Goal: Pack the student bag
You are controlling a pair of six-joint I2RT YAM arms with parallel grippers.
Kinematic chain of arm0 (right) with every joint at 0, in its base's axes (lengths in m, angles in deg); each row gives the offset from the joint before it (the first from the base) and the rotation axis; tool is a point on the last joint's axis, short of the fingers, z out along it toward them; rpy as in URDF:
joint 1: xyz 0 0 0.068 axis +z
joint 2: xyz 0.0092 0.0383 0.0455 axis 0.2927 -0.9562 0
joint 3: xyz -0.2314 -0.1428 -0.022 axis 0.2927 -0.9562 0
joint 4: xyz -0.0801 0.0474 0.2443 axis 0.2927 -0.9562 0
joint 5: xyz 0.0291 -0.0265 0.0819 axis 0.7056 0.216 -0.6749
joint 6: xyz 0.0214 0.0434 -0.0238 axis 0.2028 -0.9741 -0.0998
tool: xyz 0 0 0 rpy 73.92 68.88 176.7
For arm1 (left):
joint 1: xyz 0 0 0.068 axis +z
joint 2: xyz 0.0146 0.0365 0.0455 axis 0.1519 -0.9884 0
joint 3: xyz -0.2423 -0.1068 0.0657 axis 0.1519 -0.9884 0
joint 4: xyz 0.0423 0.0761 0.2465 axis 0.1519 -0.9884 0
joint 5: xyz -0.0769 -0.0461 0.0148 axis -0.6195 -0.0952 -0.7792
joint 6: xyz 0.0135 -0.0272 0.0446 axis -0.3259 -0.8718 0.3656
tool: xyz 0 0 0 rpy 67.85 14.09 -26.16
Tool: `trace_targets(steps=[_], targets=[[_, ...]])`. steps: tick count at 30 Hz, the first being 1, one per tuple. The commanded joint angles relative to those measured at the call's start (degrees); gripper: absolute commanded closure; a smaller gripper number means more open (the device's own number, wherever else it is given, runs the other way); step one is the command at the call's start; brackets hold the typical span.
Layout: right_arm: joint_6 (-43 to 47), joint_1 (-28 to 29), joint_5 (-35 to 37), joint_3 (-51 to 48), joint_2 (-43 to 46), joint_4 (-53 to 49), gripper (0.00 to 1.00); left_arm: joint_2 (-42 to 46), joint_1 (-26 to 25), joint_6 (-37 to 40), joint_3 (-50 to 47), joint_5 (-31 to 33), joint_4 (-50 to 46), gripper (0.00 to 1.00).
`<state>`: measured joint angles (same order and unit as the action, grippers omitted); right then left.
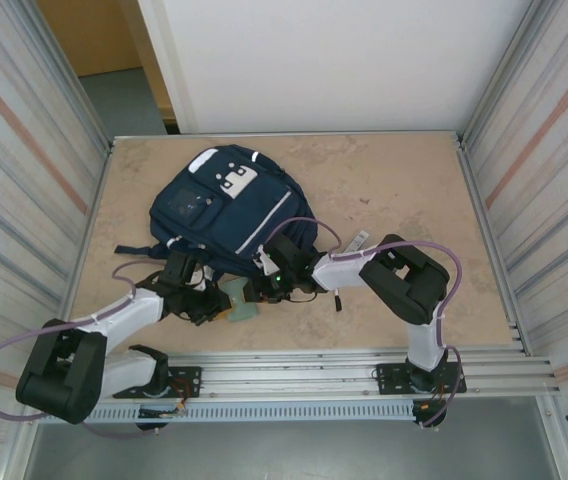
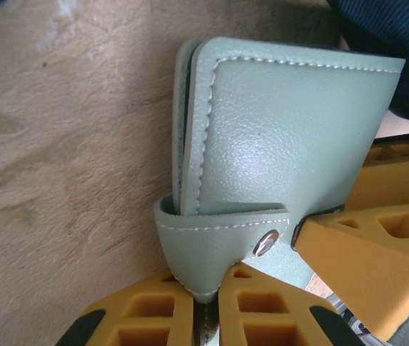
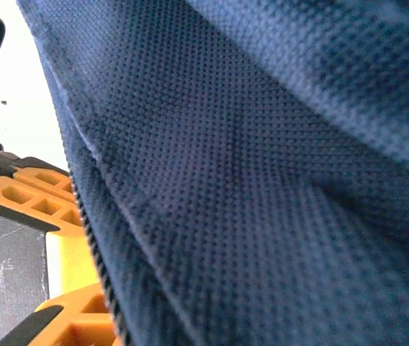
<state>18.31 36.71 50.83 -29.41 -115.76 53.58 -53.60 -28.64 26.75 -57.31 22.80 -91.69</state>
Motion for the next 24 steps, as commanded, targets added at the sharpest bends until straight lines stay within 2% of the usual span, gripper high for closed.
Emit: trace_targets(steps=[1,5,10,14,18,21,24], targets=[[-2.18,4.06,-12.59,1.06,-0.73,1.39,0.75,-0.55,-1.72,-1.44,-2.63,5.23,1.51,0.88],[-1.75,2.29,-10.53,-1.31,3.84,0.36,0.80,4.14,-1.68,-1.10,-1.39,6.57,-1.98,0.78],[0.94,-1.53,-6.45,-3.46,11.73,-4.39,0.85,13.39,-1.51,1.85,3.42,11.60,-11.76,0.51],[1.38,-6.12,-7.40,-4.60,16.50,-6.33,0.86,19.75,-1.28,3.43,7.55,13.60,-15.73,0.49],[2.96,-11.45,-8.95,-5.29,21.94,-9.48,0.84,22.86,-1.10,5.59,11.80,12.07,-13.19,0.48],[6.32,-17.98,-9.05,-4.87,27.04,-15.10,0.83,21.03,-2.72,9.86,15.47,9.15,-8.04,0.46],[7.72,-27.29,-8.20,-5.65,33.03,-19.93,0.82,13.88,-7.35,17.18,22.74,13.69,-9.50,0.48]])
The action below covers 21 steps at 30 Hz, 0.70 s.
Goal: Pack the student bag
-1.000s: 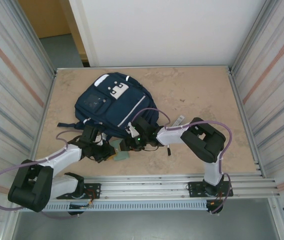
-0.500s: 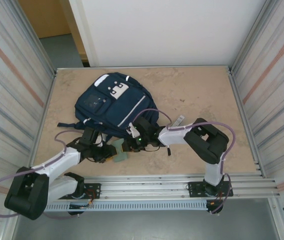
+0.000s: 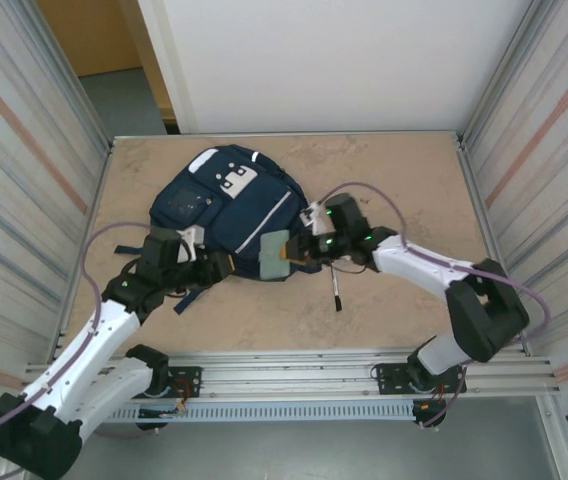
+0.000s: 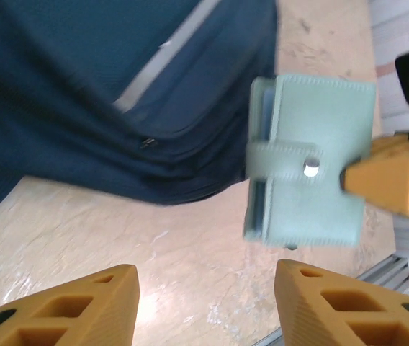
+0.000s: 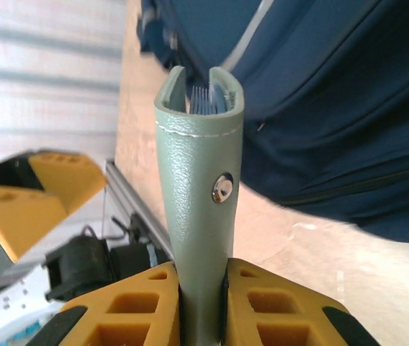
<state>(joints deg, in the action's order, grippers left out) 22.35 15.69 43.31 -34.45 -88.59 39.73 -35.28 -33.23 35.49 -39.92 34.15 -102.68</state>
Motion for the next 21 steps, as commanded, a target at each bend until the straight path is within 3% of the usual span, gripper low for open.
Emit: trace_targets(steps=[1,6,9,17,21], targets=[[3.51,-9.91,-1.08,-1.34,7.98,-6.48,0.81,-8.14,-4.41,11.62,9.34,4.45,-0.45,0.45],[2.32,-24.52,-4.07,-3.90,15.42,-8.04,0.81,-28.09,-13.61,24.36,28.22,16.45,-12.96,0.30],[3.51,-29.36,-4.16,-5.14,19.38,-10.25,0.81,-39.63,-15.68,28.21,38.78,23.54,-20.46,0.26],[8.72,-33.47,-3.61,-7.74,26.40,-17.23,0.80,-60.54,-15.72,28.57,55.32,38.02,-28.88,0.26],[9.35,-33.85,-6.51,-9.15,26.69,-17.76,0.80,-66.72,-16.10,27.61,61.74,35.64,-32.48,0.27]])
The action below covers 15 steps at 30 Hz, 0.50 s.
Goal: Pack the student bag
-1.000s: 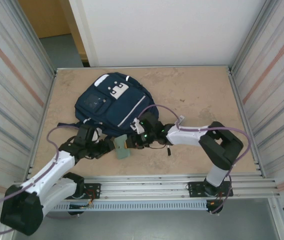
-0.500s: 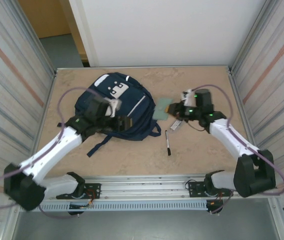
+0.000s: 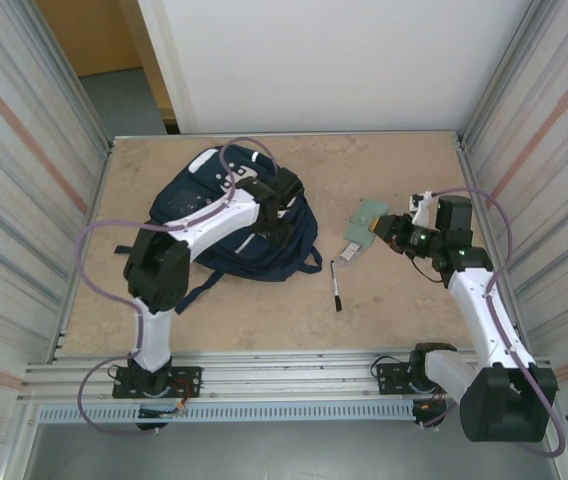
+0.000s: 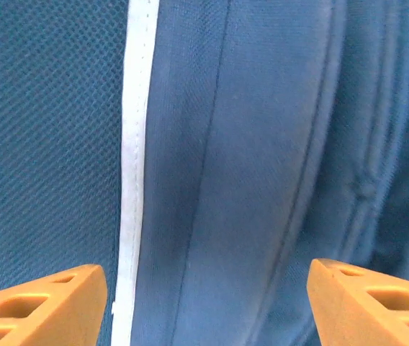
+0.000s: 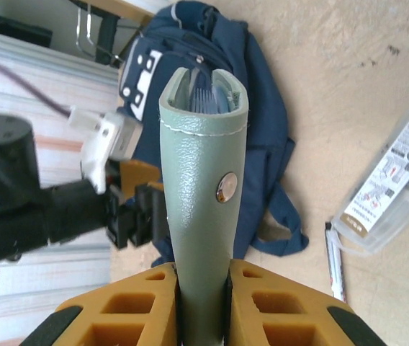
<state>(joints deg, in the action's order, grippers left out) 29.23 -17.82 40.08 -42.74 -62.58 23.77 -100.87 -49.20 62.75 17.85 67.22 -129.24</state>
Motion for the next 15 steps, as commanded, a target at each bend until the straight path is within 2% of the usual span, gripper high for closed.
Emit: trace_targets(steps=[1,4,7,9,11,12,15], targets=[[2.35,-0.37,-3.46,-1.36,0.73,-1.59,0.80,-2.01,-0.21,0.50,4.79,1.84,-6.13,0.27],[1.62,-0.37,-3.58,-2.85,2.80,-0.12,0.80,-3.48,-0.23,0.22,5.33,2.76,-6.11,0.29],[1.36,-0.35,-5.21,-2.54,2.70,-0.62,0.79,-5.61,-0.06,-0.24,5.45,8.18,-6.17,0.39],[0.27,-0.25,-6.15,-2.97,2.96,-0.07,0.79,-7.41,-0.43,-0.96,6.28,13.79,-7.42,0.61],[-0.50,0.09,-7.13,-3.23,2.72,0.31,0.79,-7.56,-1.59,-0.88,7.11,16.70,-8.55,0.84],[-0.76,0.33,-7.84,-3.27,2.42,0.41,0.79,-6.89,-2.39,-0.71,7.11,17.47,-8.64,0.91],[-2.99,1.94,-8.55,-3.54,1.62,1.76,0.78,-2.82,-4.07,0.08,8.04,16.32,-8.70,0.99]])
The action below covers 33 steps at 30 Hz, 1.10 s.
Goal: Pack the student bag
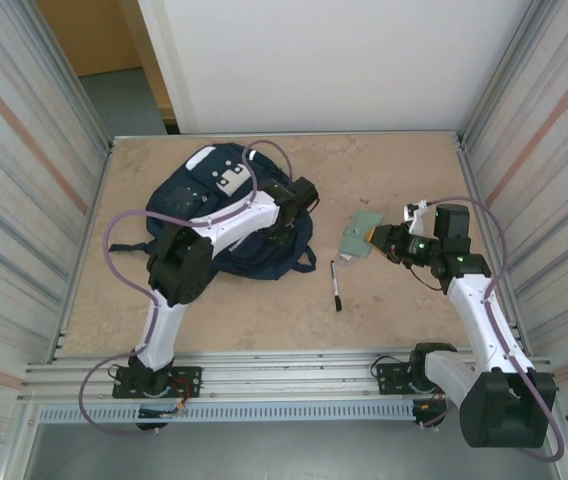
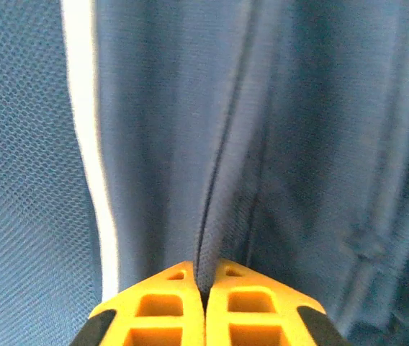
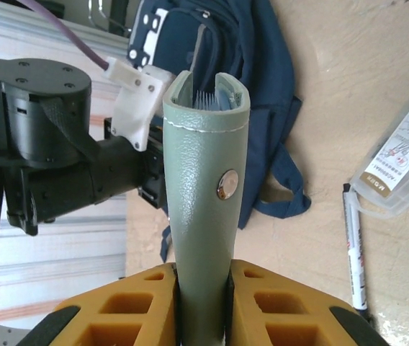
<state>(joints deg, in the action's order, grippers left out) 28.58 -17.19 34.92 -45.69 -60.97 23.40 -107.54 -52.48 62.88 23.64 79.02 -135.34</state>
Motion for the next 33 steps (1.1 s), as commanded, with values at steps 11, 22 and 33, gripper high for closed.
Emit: trace_targets(steps=[11,22,33], targets=[[-12.16,21.83,6.46,5.05,-16.08,15.20,0.80,14.93,-0.90,3.00,10.92,-2.00,-6.80,1.00],[-27.27,28.88,14.17,16.91,-43.37,35.04,0.83,19.42,0.20,0.43,13.87,-11.46,-6.45,1.00],[-40.31,35.26,22.00,25.04,-62.01,53.51,0.80,20.81,1.43,0.66,13.23,-16.44,-5.02,1.00]])
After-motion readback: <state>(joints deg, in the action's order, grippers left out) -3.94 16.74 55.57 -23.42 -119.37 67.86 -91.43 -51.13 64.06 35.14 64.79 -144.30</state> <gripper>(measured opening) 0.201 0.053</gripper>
